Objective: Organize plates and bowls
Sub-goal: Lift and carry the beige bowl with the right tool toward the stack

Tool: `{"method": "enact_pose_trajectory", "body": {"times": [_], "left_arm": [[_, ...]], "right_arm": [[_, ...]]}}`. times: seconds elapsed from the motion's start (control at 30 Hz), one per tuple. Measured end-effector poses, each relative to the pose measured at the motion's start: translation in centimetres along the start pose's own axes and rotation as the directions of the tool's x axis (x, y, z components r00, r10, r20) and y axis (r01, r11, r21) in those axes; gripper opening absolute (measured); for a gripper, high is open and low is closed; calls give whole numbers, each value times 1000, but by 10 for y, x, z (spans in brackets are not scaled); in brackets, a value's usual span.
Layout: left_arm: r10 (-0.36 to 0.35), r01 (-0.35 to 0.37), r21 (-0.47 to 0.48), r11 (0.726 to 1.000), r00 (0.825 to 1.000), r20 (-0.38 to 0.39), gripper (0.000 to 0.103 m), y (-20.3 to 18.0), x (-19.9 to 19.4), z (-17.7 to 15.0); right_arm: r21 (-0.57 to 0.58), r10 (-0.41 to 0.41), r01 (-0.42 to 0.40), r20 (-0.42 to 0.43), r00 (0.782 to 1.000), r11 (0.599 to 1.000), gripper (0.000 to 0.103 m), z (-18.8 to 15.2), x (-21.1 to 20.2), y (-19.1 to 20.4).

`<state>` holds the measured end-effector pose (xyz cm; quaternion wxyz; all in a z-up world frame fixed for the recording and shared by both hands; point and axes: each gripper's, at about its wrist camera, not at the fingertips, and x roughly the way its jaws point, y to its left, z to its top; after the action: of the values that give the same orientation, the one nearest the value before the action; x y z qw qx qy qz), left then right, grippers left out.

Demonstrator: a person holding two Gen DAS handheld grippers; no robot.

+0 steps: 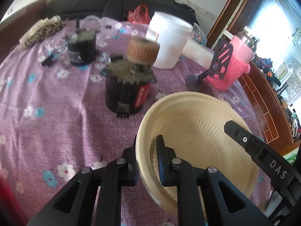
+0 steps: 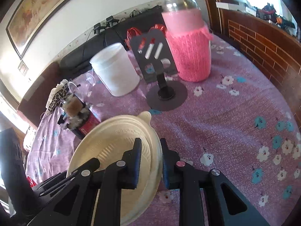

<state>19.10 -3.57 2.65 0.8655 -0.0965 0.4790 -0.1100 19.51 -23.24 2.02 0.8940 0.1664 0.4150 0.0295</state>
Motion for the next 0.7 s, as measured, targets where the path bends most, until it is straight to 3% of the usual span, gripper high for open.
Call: {"method": "enact_pose_trajectory", "body": {"times": [0.23,0.7], "left_arm": [[-26,26,4,1000,1000,17,15,-4,-40,-9],[10,-6,-26,1000,991,137,15,18,-150,-61]], "right_arm": [[9,36,-36,23,999,999,20,-5,-42,5],[-64,103,-97,105,989,993,21,-59,-126,58]]}}
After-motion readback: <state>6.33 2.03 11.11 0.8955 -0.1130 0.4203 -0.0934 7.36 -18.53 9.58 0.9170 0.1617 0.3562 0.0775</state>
